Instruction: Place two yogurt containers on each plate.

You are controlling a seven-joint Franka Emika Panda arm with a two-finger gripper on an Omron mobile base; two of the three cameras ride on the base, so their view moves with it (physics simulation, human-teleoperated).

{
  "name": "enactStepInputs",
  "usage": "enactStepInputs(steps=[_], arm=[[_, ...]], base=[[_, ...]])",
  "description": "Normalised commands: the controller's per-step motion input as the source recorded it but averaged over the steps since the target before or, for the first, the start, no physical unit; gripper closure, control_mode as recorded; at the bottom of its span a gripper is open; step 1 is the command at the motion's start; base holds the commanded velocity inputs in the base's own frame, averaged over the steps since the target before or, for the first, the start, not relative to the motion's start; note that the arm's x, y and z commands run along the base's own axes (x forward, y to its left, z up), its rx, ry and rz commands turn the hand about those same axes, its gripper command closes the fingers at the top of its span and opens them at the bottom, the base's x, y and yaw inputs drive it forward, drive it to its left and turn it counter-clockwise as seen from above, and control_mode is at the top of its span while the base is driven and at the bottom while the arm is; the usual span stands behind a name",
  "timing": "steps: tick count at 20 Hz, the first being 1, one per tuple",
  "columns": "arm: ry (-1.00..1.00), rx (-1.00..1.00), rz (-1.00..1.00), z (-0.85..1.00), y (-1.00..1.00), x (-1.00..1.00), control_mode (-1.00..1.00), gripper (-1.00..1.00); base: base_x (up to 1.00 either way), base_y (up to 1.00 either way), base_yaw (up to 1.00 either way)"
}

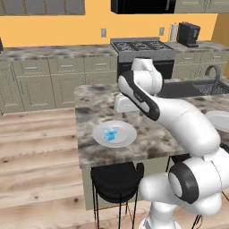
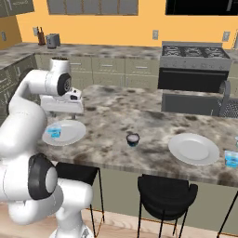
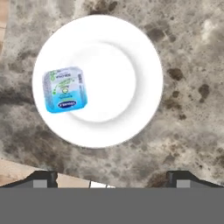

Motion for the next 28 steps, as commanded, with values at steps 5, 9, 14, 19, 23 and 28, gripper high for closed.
enactStepInputs(steps=[5,9,14,19,23,28], arm=[[0.01,0.05,-0.02,-0.01,-0.99,0.08,-1.00,-1.00],[0.00,0.00,-0.01,-0.09,-1.00,0.05,-1.00,-1.00],[0.00,0.00,-0.01,-0.02,-1.00,0.05,-1.00,-1.00],[0.02,0.01,-0.04,-0.32,-0.97,0.00,-1.00,-1.00],[0.03,-0.01,-0.01,-0.32,-0.40,0.05,-1.00,-1.00],[0.12,-0.11,0.00,-0.35,-0.44,0.55,-1.00,-1.00]], base=[[0.00,0.00,0.00],[0.00,0.00,0.00],[0.00,0.00,0.00],[0.00,0.00,0.00],[0.00,0.00,0.00],[0.00,0.00,0.00]])
